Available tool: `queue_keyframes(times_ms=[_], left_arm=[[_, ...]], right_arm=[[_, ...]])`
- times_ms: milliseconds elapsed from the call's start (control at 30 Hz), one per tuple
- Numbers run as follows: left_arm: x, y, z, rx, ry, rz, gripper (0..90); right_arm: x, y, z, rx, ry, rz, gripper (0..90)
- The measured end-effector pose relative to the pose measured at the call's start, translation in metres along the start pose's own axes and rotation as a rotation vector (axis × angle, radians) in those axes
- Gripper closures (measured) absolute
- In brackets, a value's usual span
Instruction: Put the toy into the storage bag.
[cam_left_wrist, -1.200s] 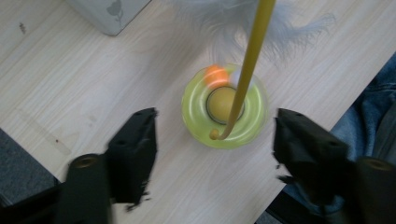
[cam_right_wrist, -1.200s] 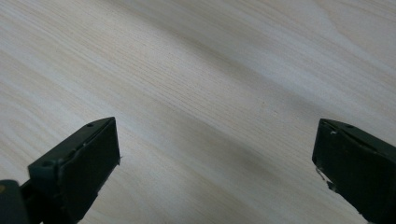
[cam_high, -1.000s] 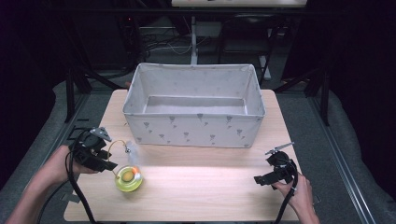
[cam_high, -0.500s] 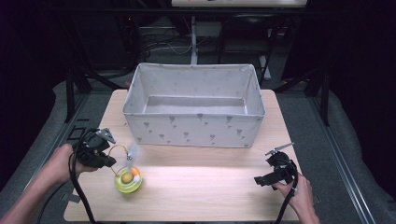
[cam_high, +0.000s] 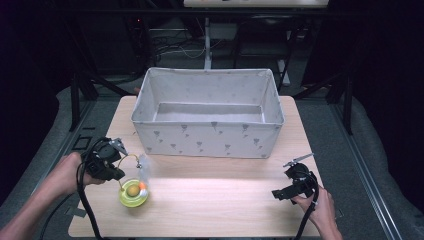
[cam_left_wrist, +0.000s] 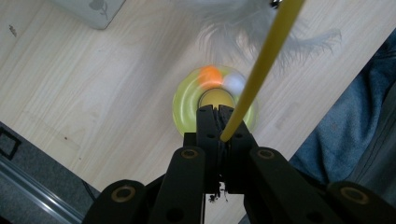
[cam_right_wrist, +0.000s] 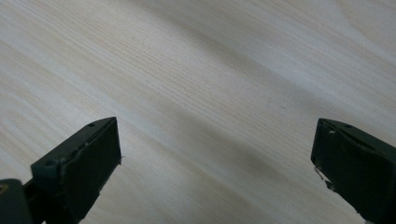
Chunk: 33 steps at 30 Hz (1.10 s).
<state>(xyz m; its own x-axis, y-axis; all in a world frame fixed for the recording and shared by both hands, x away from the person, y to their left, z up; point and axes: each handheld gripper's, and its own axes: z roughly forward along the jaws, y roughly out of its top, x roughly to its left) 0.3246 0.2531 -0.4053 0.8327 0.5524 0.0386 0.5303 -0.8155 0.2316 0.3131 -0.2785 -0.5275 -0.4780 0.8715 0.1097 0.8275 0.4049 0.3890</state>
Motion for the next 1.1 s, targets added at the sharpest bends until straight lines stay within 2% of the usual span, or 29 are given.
queue_keyframes(times_ms=[133, 200, 233, 333, 400, 600, 1100], left_arm=[[0.0, 0.001, -0.001, 0.013, -0.002, 0.005, 88.1], [0.0, 0.002, -0.002, 0.017, -0.002, 0.008, 88.1], [0.0, 0.002, -0.003, 0.018, -0.002, 0.01, 88.1], [0.0, 0.002, -0.007, 0.013, -0.003, 0.014, 88.1], [0.0, 0.003, -0.009, 0.011, -0.002, 0.017, 88.1], [-0.001, 0.005, -0.014, 0.014, 0.008, 0.025, 88.2], [-0.002, 0.014, -0.035, 0.016, 0.023, 0.052, 88.1]], right_arm=[[-0.001, 0.0, 0.0, 0.013, -0.013, -0.011, 1.3], [-0.001, 0.0, 0.0, 0.005, 0.01, -0.001, 1.3], [-0.002, 0.0, 0.0, 0.016, -0.005, -0.009, 1.3], [-0.001, -0.001, 0.001, -0.001, 0.01, 0.006, 1.3], [-0.001, 0.0, 0.0, 0.019, -0.005, -0.008, 1.3], [-0.001, -0.001, -0.001, 0.001, 0.0, -0.007, 1.2], [-0.001, -0.001, 0.0, -0.004, -0.001, -0.008, 1.0]])
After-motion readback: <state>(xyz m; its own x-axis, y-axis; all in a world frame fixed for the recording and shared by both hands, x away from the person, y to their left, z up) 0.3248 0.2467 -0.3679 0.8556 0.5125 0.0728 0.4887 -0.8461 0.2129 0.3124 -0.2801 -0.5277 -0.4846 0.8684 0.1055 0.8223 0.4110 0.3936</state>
